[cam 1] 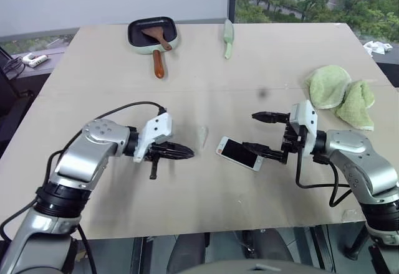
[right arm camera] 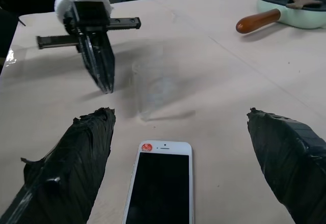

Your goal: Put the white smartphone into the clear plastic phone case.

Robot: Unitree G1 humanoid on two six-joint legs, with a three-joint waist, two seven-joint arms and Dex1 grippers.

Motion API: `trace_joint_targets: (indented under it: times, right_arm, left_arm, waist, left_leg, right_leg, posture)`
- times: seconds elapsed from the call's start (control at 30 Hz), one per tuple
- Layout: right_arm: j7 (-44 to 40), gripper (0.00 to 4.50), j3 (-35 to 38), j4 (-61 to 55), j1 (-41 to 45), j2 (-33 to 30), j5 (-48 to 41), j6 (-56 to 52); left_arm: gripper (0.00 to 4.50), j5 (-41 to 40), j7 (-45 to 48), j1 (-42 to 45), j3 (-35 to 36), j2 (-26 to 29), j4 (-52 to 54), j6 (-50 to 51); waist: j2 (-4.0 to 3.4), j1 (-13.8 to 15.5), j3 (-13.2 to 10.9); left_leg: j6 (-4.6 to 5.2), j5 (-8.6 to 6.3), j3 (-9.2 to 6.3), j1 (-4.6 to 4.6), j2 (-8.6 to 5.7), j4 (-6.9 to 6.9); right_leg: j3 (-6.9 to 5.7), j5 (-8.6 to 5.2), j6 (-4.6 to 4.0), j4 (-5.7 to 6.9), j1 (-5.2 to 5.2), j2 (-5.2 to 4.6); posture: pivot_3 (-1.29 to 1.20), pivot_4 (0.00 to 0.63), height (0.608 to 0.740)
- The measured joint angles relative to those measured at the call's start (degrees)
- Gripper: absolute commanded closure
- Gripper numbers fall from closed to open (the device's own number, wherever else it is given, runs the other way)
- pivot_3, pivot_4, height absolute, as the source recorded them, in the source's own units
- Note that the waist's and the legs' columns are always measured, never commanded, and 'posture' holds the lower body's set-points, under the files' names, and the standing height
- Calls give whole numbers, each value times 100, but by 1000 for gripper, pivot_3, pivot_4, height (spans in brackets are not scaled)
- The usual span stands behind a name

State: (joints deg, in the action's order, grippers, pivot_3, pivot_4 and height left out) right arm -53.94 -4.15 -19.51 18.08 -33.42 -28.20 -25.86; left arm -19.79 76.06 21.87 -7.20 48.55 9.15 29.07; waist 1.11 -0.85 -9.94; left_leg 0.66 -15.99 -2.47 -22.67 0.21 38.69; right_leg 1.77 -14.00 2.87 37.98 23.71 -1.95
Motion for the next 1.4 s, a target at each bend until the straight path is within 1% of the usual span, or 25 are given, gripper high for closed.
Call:
trace_joint_targets:
  times: [0.13, 0.27, 0.33, 0.37, 0.4, 0.5, 0.53, 0.63, 0.7, 0.77, 0.87, 0.97, 1.0, 1.03, 1.23, 1.4]
  right_arm:
    - [14, 0, 0, 0, -15, 0, 2, 0]
    - [47, 0, 0, 0, -15, 4, 23, 6]
    - [51, 0, 0, 0, -15, 9, 36, 29]
    - [52, 0, 0, 0, -15, 10, 42, 30]
    - [54, 0, -1, 0, -15, 16, 47, 33]
    - [55, 0, -1, 0, -19, 22, 51, 44]
    - [55, 0, -2, 0, -22, 26, 52, 46]
    - [56, 0, -4, 0, -22, 57, 52, 48]
    - [61, 0, -20, 0, -29, 63, 63, 52]
    - [66, 0, -26, 0, -29, 70, 70, 52]
    - [85, 0, -28, -1, -40, 70, 80, 53]
    - [123, 0, -30, -26, -69, 78, 80, 53]
    - [127, 0, -30, -30, -75, 79, 80, 53]
    - [148, 0, -31, -38, -85, 81, 80, 52]
    - [195, 0, -32, -71, -90, 90, 80, 51]
    - [198, 0, -32, -71, -89, 90, 80, 51]
  left_arm:
    - [4389, 175, -349, -8, 2, -74, -197, -281]
    - [4389, 125, -376, 33, 90, -86, -520, -353]
    - [3882, -24, -247, 31, 225, -68, -597, -358]
    - [3548, -52, -209, 32, 246, -43, -607, -372]
    - [3140, -47, -126, 32, 249, 3, -676, -466]
    - [1654, 248, 12, 32, 195, 133, -1141, -980]
    - [1441, 324, 43, 54, 159, 129, -1298, -1143]
    - [1441, 418, 174, 128, -1, 106, -1556, -1285]
    - [1441, 656, 405, 456, -209, -16, -2287, -1775]
    - [1441, 737, 453, 644, -230, -177, -2712, -2100]
    - [2157, 870, 556, 918, -269, -338, -3360, -2637]
    - [3533, 1029, 541, 1231, -282, -476, -3975, -3031]
    - [4114, 1052, 535, 1262, -275, -491, -4039, -3075]
    - [4406, 1078, 531, 1332, -256, -525, -4193, -3157]
    - [4406, 1084, 623, 1465, -208, -649, -4590, -3393]
    - [4406, 1124, 664, 1487, -206, -655, -4642, -3486]
  waist:
    - [0, 2, 0]
    - [0, 3, 0]
    - [0, 2, 0]
    - [0, 2, 0]
    - [0, 2, 0]
    - [0, 2, 0]
    - [0, 4, 0]
    - [0, 19, 0]
    - [-1, 17, 1]
    - [-1, 20, 1]
    - [-1, 27, 1]
    - [-2, 21, 4]
    - [-1, 16, 5]
    - [-2, 12, 5]
    - [-4, 18, 10]
    - [-7, 10, 12]
  left_leg:
    - [0, 0, -1, 2, -1, 1]
    - [0, 0, -1, 1, -1, 1]
    - [0, 0, -1, 1, -1, 1]
    - [0, 0, -1, 1, -1, 1]
    - [0, 0, 0, 1, -1, 1]
    - [-1, 0, -1, 3, -2, 1]
    - [0, 0, -1, 3, -2, 1]
    - [0, 0, 2, -1, -3, 3]
    - [0, 0, 20, -1, -6, 3]
    - [0, 0, 20, -1, -8, 6]
    - [0, 1, 18, 0, -8, 11]
    - [0, 0, 15, 0, -10, 27]
    - [1, 0, 15, 0, -10, 29]
    - [1, 0, 16, 0, -10, 32]
    - [1, 0, 13, 0, -8, 39]
    - [1, 0, 12, 1, -8, 40]
  right_leg:
    - [-1, 0, 0, 2, -1, 1]
    - [-1, 0, 0, 0, -1, 1]
    - [-1, 0, 0, 0, -1, 1]
    - [-1, 0, 0, 0, -1, 1]
    - [-1, 0, 0, 0, -1, 0]
    - [-1, 0, -1, 1, -1, 2]
    - [-2, 0, -1, 1, -1, 2]
    - [-5, 0, 0, -1, -2, 1]
    - [-11, 0, 0, 1, -3, 1]
    - [-13, 0, -1, 1, -3, 2]
    - [-15, 0, 0, 3, -9, 1]
    - [-18, 1, 0, 13, -12, 2]
    - [-18, 1, 0, 15, -12, 3]
    - [-17, 1, 0, 17, -12, 3]
    - [-19, 0, 0, 20, -14, 2]
    - [-19, 0, 0, 24, -14, 2]
  posture:
    - [0, 150, 740]
    - [0, 150, 740]
    - [0, 150, 740]
    - [0, 150, 740]
    - [0, 150, 740]
    - [0, 150, 740]
    - [0, 150, 740]
    - [0, 150, 740]
    - [0, 150, 740]
    - [0, 150, 740]
    - [0, 150, 740]
    - [0, 150, 740]
    - [0, 150, 740]
    - [0, 150, 740]
    - [0, 150, 740]
    - [0, 150, 740]
